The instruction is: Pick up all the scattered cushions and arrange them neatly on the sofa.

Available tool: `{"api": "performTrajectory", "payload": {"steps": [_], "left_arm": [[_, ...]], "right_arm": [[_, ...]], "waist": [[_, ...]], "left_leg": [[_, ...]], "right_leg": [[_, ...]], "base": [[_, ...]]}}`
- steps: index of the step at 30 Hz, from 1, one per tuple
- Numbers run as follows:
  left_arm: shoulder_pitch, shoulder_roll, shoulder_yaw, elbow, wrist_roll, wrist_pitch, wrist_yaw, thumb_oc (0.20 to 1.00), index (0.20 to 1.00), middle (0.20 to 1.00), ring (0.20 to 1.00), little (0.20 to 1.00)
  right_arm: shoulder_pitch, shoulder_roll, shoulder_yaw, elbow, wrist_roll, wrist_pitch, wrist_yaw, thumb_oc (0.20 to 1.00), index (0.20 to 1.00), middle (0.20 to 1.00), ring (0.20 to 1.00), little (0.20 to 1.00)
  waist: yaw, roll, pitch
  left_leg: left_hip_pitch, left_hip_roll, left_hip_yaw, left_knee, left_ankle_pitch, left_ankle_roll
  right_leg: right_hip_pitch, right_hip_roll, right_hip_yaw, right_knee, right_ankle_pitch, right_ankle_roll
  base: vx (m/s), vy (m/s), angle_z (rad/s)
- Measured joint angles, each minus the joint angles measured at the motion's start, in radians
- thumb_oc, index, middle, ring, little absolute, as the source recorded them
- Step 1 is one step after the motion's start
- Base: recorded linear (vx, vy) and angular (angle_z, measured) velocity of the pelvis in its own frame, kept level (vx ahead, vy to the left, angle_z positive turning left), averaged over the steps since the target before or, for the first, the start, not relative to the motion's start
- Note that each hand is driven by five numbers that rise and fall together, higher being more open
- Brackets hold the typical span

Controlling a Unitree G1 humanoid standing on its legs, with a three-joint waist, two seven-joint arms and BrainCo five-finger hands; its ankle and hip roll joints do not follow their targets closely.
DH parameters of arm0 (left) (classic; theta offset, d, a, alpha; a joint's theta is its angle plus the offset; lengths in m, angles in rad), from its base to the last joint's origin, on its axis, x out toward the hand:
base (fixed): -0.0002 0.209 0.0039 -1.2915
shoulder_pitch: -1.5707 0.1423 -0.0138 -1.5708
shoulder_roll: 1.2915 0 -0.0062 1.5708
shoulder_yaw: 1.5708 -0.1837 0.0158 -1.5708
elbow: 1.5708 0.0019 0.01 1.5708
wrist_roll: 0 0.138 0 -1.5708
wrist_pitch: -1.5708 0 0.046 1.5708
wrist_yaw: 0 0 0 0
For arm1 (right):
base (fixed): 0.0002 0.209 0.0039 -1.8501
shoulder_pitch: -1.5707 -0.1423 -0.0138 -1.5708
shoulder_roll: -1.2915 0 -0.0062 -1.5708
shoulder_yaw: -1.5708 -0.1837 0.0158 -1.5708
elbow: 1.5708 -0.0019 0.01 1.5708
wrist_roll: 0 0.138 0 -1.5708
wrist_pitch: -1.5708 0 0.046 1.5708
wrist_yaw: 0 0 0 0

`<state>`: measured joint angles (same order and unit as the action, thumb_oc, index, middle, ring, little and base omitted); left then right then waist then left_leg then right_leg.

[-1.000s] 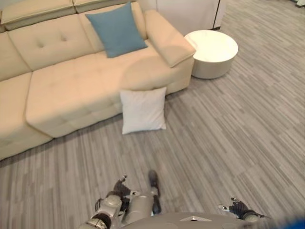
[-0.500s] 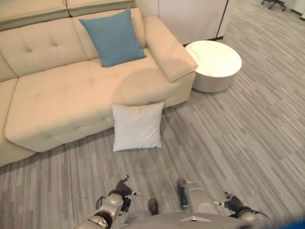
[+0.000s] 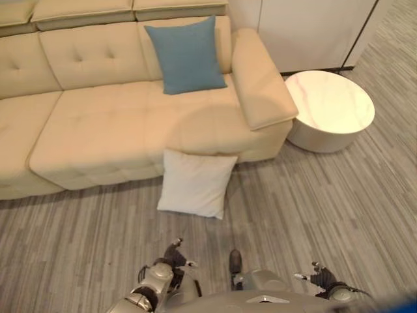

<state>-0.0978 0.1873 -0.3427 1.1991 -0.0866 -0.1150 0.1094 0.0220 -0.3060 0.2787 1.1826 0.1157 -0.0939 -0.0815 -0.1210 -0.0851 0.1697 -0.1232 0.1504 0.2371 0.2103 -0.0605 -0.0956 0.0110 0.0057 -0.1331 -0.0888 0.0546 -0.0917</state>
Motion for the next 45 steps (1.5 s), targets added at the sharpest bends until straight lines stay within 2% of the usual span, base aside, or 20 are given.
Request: {"api": "performTrajectory", "payload": {"steps": [3,8,9,15,18,20,22,24,25,26,27,28,30,31,34,35,37,39,42,45], "left_arm": [[-0.004,-0.009,-0.003,-0.003,-0.001,0.0,0.001,1.0,1.0,1.0,1.0,1.0],[0.002,-0.012,-0.01,0.002,-0.001,0.001,0.0,1.0,1.0,1.0,1.0,1.0],[0.009,-0.017,-0.011,0.002,-0.001,0.001,0.0,1.0,1.0,1.0,1.0,1.0],[-0.03,0.039,-0.01,-0.001,-0.001,0.0,0.004,1.0,1.0,1.0,1.0,1.0],[-0.046,0.075,-0.007,-0.006,-0.001,-0.001,0.006,1.0,1.0,1.0,1.0,1.0],[-0.04,0.081,0.006,-0.018,-0.001,0.003,0.006,1.0,1.0,1.0,1.0,1.0],[-0.032,0.087,-0.01,-0.017,0.001,0.009,0.001,1.0,1.0,1.0,1.0,1.0],[-0.034,0.071,-0.009,-0.025,0.002,0.009,0.001,1.0,1.0,1.0,1.0,1.0],[-0.024,0.051,-0.013,-0.028,0.004,0.01,-0.003,1.0,1.0,1.0,1.0,1.0],[-0.024,0.044,-0.012,-0.033,0.008,0.006,-0.004,1.0,1.0,1.0,1.0,1.0],[-0.013,0.04,-0.011,-0.032,0.014,0.002,-0.004,1.0,1.0,1.0,1.0,1.0],[-0.011,0.037,-0.01,-0.03,0.022,0.002,-0.004,1.0,1.0,1.0,1.0,1.0],[-0.004,0.023,-0.011,-0.03,0.022,0.002,-0.015,1.0,1.0,1.0,1.0,1.0],[-0.002,0.021,-0.012,-0.031,0.022,0.001,-0.02,1.0,1.0,1.0,1.0,1.0],[-0.003,0.022,-0.014,-0.037,0.022,0.0,-0.02,1.0,1.0,1.0,1.0,1.0],[-0.001,0.024,-0.031,-0.035,0.022,-0.001,-0.019,1.0,1.0,1.0,1.0,1.0],[-0.006,0.025,-0.032,-0.033,0.021,-0.001,-0.017,1.0,1.0,1.0,1.0,1.0],[0.0,0.023,-0.032,-0.031,0.019,-0.001,-0.017,1.0,1.0,1.0,1.0,1.0],[-0.033,0.02,-0.043,-0.029,0.02,-0.002,-0.018,1.0,1.0,1.0,1.0,1.0],[-0.062,0.029,-0.048,-0.027,0.021,-0.004,-0.017,1.0,1.0,1.0,1.0,1.0]], "right_arm": [[0.022,-0.01,0.001,-0.002,0.0,0.002,-0.001,1.0,1.0,1.0,1.0,1.0],[0.024,-0.025,-0.003,0.007,-0.001,0.006,-0.001,1.0,1.0,1.0,1.0,1.0],[0.025,-0.033,-0.006,0.005,-0.001,0.007,-0.001,1.0,1.0,1.0,1.0,1.0],[-0.021,0.004,0.001,-0.05,-0.003,0.007,0.003,1.0,1.0,1.0,1.0,1.0],[-0.027,0.028,0.009,-0.07,-0.004,-0.001,0.005,1.0,1.0,1.0,1.0,1.0],[-0.03,0.029,0.009,-0.059,-0.004,-0.001,0.008,1.0,1.0,1.0,1.0,1.0],[-0.033,0.028,0.009,-0.042,-0.004,0.004,0.008,1.0,1.0,1.0,1.0,1.0],[-0.009,0.027,0.003,-0.024,-0.003,0.007,0.008,1.0,1.0,1.0,1.0,1.0],[0.022,0.024,-0.004,-0.022,-0.003,0.007,0.006,1.0,1.0,1.0,1.0,1.0],[0.033,0.024,-0.005,-0.015,-0.003,0.007,0.006,1.0,1.0,1.0,1.0,1.0],[0.034,0.023,-0.006,-0.01,-0.003,0.008,0.006,1.0,1.0,1.0,1.0,1.0],[0.028,0.018,-0.005,-0.003,-0.002,0.009,0.005,1.0,1.0,1.0,1.0,1.0],[0.009,-0.009,0.001,-0.008,-0.001,-0.001,-0.004,1.0,1.0,1.0,1.0,1.0],[0.005,-0.015,0.002,-0.008,-0.001,0.0,-0.004,1.0,1.0,1.0,1.0,1.0],[-0.004,-0.018,0.005,-0.03,-0.001,-0.002,-0.003,1.0,1.0,1.0,1.0,1.0],[-0.02,-0.018,0.005,-0.026,-0.001,-0.001,-0.004,1.0,1.0,1.0,1.0,1.0],[-0.032,-0.019,0.007,-0.027,-0.001,0.0,-0.005,1.0,1.0,1.0,1.0,1.0],[-0.034,-0.026,0.0,-0.028,-0.002,-0.002,-0.007,1.0,1.0,1.0,1.0,1.0],[-0.022,-0.049,0.005,-0.024,-0.002,0.003,-0.008,1.0,1.0,1.0,1.0,1.0],[-0.029,-0.042,0.007,-0.026,-0.002,0.009,-0.005,1.0,1.0,1.0,1.0,1.0]], "waist": [[0.001,0.036,-0.004],[0.0,0.065,-0.009],[0.0,0.086,-0.013],[0.015,0.064,-0.002],[0.024,0.064,0.014],[0.024,0.064,0.027],[-0.012,0.04,0.034],[-0.014,0.015,0.034],[-0.039,0.029,0.035],[-0.036,0.028,0.034],[-0.028,0.027,0.035],[-0.018,0.008,0.039],[-0.006,0.018,0.033],[-0.002,0.023,0.03],[0.001,0.018,0.018],[0.002,0.018,0.01],[0.012,0.01,0.015],[0.017,0.005,0.013],[-0.006,0.036,0.001],[-0.001,0.041,-0.002]], "left_leg": [[-0.002,0.039,-0.031,-0.198,0.105,-0.02],[0.036,-0.007,-0.054,-0.2,0.124,-0.002],[0.079,-0.029,-0.052,-0.235,0.136,0.043],[0.139,-0.133,0.042,-0.293,0.104,0.144],[0.168,-0.151,0.062,-0.297,0.085,0.156],[0.177,-0.155,0.049,-0.293,0.048,0.17],[0.184,-0.162,0.031,-0.295,0.054,0.159],[0.196,-0.187,0.009,-0.288,0.033,0.143],[0.188,-0.173,-0.037,-0.226,0.005,0.1],[0.167,-0.165,-0.029,-0.163,-0.003,0.09],[0.143,-0.158,-0.023,-0.112,-0.005,0.081],[0.057,-0.141,-0.01,0.109,-0.015,0.05],[-0.016,-0.096,-0.002,0.254,-0.025,0.037],[-0.017,-0.084,0.001,0.239,-0.025,0.038],[0.013,-0.034,-0.035,-0.029,-0.016,0.033],[0.009,-0.003,-0.129,-0.164,0.034,0.006],[0.0,0.006,-0.247,-0.209,0.064,-0.001],[-0.002,-0.016,-0.302,-0.169,0.068,0.001],[0.025,-0.021,-0.271,-0.168,0.085,0.004],[0.086,-0.045,-0.196,-0.231,0.112,0.027]], "right_leg": [[0.019,0.023,-0.007,0.0,-0.024,0.013],[0.063,0.016,0.013,0.003,-0.057,0.054],[0.065,0.012,0.025,0.036,-0.081,0.067],[-0.141,-0.107,0.079,0.403,-0.193,0.142],[-0.215,-0.131,0.047,0.529,-0.222,0.155],[-0.286,-0.087,0.065,0.607,-0.262,0.189],[-0.309,-0.022,0.077,0.547,-0.259,0.169],[-0.277,-0.021,0.072,0.458,-0.218,0.107],[-0.223,0.0,0.084,0.403,-0.188,0.066],[-0.194,-0.004,0.064,0.365,-0.174,0.03],[-0.178,-0.002,0.065,0.347,-0.174,0.02],[-0.132,-0.011,0.066,0.28,-0.151,-0.003],[-0.06,0.004,0.064,0.197,-0.127,-0.021],[-0.044,0.009,0.063,0.181,-0.114,-0.031],[-0.002,0.028,0.078,0.136,-0.103,-0.015],[0.006,0.048,0.104,0.123,-0.104,-0.013],[0.006,0.065,0.147,0.125,-0.104,-0.012],[0.012,0.061,0.178,0.131,-0.111,-0.002],[0.036,0.052,0.198,0.116,-0.123,0.019],[-0.011,0.016,0.24,0.181,-0.157,0.074]], "base": [[0.21,0.156,0.0],[0.22,0.202,-0.14],[0.22,0.276,-0.32],[0.12,0.188,-0.37],[0.15,0.058,-0.28],[0.22,0.04,-0.1],[0.16,-0.076,0.38],[0.12,-0.115,0.64],[0.07,-0.122,0.88],[0.03,-0.08,0.81],[0.05,-0.066,0.23],[0.07,-0.015,-0.07],[0.12,0.044,-0.07],[0.16,0.121,0.02],[0.16,0.197,-0.22],[0.11,0.2,-0.52],[0.13,0.272,-0.71],[0.11,0.208,-0.62],[0.1,0.281,-0.26],[0.02,0.242,-0.45]]}}
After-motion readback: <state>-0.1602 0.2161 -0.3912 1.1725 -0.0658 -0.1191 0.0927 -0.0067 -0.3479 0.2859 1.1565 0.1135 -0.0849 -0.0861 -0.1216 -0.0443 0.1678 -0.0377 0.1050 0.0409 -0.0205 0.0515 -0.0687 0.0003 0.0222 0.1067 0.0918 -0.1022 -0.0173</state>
